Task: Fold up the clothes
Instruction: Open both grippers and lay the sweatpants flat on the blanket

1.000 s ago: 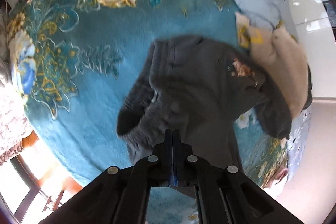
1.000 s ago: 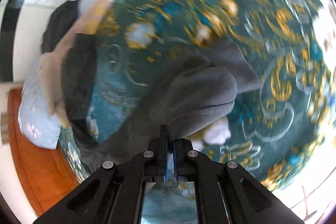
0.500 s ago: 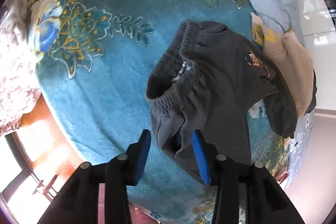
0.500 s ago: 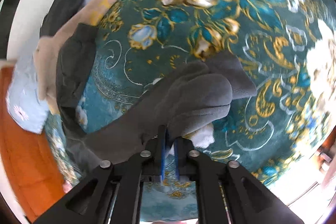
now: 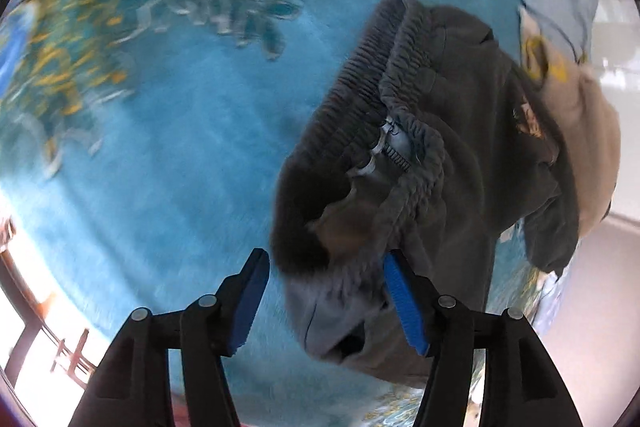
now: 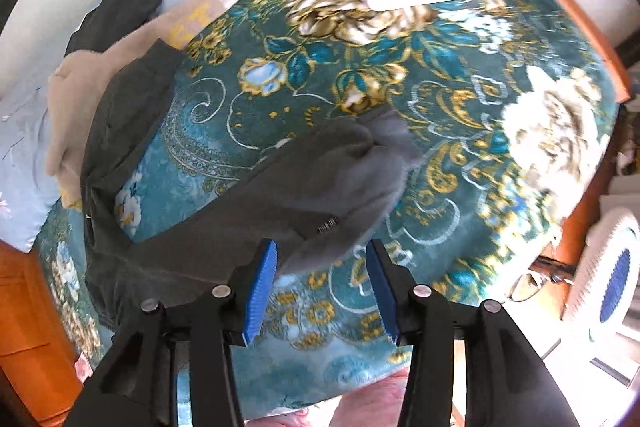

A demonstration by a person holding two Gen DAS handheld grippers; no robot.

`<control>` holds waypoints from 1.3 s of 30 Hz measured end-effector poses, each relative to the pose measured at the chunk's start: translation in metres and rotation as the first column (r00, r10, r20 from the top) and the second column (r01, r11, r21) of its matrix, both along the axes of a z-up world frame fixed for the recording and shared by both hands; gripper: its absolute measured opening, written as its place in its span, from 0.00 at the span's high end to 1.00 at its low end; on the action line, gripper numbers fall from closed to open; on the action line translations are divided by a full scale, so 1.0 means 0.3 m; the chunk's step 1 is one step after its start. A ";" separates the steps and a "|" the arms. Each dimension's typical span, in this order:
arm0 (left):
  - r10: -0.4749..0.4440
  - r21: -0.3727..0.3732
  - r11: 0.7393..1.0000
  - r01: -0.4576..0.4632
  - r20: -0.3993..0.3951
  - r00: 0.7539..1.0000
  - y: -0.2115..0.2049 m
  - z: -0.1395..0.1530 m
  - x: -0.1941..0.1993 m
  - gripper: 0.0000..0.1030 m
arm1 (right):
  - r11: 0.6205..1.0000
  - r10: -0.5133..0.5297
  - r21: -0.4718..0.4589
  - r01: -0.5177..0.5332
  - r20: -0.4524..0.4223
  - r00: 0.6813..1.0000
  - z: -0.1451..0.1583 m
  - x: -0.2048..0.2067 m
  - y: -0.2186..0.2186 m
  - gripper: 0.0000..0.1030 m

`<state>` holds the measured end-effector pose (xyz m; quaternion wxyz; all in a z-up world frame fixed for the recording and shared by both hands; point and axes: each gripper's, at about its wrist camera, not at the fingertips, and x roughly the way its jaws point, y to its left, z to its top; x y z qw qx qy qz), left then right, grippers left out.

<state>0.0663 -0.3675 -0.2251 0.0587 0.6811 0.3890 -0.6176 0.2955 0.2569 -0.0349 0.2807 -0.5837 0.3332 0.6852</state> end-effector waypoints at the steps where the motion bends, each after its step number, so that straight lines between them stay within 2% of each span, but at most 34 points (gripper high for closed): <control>1: -0.007 0.011 1.000 0.007 -0.001 1.000 0.002 -0.011 -0.012 0.40 | 1.000 -0.006 0.009 0.006 0.000 1.000 0.017 0.009 -0.022 0.54; 3: -0.024 0.023 0.999 0.024 0.009 1.000 0.004 -0.024 -0.035 0.55 | 1.000 -0.016 0.023 0.016 0.000 1.000 0.044 0.023 -0.061 0.54; 5: -0.064 0.012 0.998 0.064 0.025 0.998 0.005 -0.019 -0.056 0.76 | 0.999 -0.028 0.031 0.028 -0.001 1.000 0.064 0.034 -0.098 0.54; 9: -0.173 -0.001 0.985 0.173 0.021 0.985 -0.010 0.043 -0.104 0.84 | 0.997 -0.068 0.023 0.068 -0.022 0.997 0.082 0.041 -0.140 0.54; 12: -0.235 -0.016 0.972 0.234 -0.060 0.970 -0.061 0.145 -0.125 0.85 | 0.996 -0.081 0.017 0.082 -0.063 0.995 0.103 0.029 -0.164 0.54; 14: -0.275 -0.073 0.960 0.269 -0.078 0.958 -0.113 0.183 -0.130 0.85 | 0.996 -0.082 0.011 0.083 -0.082 0.993 0.108 0.021 -0.172 0.54; 19: -0.185 -0.140 0.971 0.191 0.055 0.981 -0.238 0.085 -0.098 0.85 | 0.996 -0.088 -0.013 0.087 -0.107 0.990 0.107 0.014 -0.187 0.54; 23: -0.159 -0.148 0.975 0.166 0.055 0.986 -0.223 0.096 -0.102 0.84 | 0.995 -0.099 -0.030 0.096 -0.126 0.987 0.108 0.010 -0.157 0.54; 27: -0.116 -0.128 0.984 0.121 0.043 0.992 -0.217 0.147 -0.106 0.78 | 0.992 -0.113 -0.068 0.103 -0.157 0.981 0.082 -0.021 -0.101 0.54; 31: -0.060 -0.147 0.987 0.060 0.003 0.998 -0.232 0.247 -0.103 0.71 | 0.988 -0.101 -0.137 0.077 -0.177 0.979 0.007 -0.095 -0.059 0.54; 34: -0.022 -0.168 0.986 0.013 -0.053 0.998 -0.230 0.365 -0.083 0.67 | 0.977 -0.091 -0.207 0.048 -0.200 0.976 -0.069 -0.164 -0.033 0.54; 39: 0.001 -0.195 0.980 -0.028 -0.134 0.991 -0.077 0.536 -0.118 0.59 | 0.939 -0.129 -0.341 0.038 -0.248 0.960 -0.207 -0.276 0.029 0.52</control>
